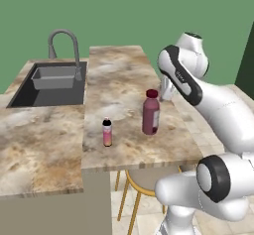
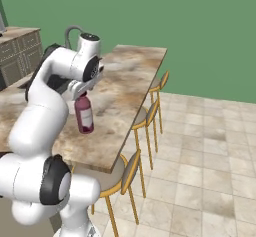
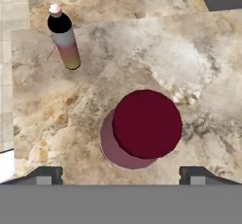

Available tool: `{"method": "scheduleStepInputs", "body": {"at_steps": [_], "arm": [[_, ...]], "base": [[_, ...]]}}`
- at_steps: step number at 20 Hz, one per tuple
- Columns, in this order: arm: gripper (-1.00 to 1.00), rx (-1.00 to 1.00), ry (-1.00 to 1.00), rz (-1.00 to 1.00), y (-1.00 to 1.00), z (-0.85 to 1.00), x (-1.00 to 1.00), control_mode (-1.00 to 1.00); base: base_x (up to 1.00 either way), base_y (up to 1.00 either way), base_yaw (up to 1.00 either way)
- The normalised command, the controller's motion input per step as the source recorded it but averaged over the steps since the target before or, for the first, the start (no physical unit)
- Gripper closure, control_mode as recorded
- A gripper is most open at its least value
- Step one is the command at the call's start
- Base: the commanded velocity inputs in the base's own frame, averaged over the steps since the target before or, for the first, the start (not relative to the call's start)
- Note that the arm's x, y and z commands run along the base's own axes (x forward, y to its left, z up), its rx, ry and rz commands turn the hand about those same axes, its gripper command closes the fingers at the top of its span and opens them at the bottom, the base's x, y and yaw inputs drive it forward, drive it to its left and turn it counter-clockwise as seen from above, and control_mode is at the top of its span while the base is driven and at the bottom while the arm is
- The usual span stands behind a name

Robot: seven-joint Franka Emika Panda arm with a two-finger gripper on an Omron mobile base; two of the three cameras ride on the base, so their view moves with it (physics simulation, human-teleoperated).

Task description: Move the drinks to the dining counter.

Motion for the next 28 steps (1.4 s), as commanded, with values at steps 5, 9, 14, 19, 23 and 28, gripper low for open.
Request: {"method": "scheduleStepInputs", "body": {"at_steps": [5,9,14,19,23,28], "arm": [[-1.00,-0.02,-0.26,0.00,0.09,0.86,0.02,-1.00],[-1.00,-0.13,-0.23,-0.30,0.21,0.75,-0.14,-1.00],[-1.00,-0.03,0.01,-0.67,0.00,0.72,-0.31,-1.00],[-1.00,0.14,0.17,-0.75,0.00,0.38,-0.45,-1.00],[-1.00,0.25,0.17,-0.53,-0.32,0.15,-0.64,-1.00],[-1.00,0.34,-0.01,-0.17,-0.61,0.00,-0.84,-1.00]], "base": [[0.00,0.00,0.00],[0.00,0.00,0.00],[0.00,0.00,0.00],[0.00,0.00,0.00],[0.00,0.00,0.00],[0.00,0.00,0.00]]}}
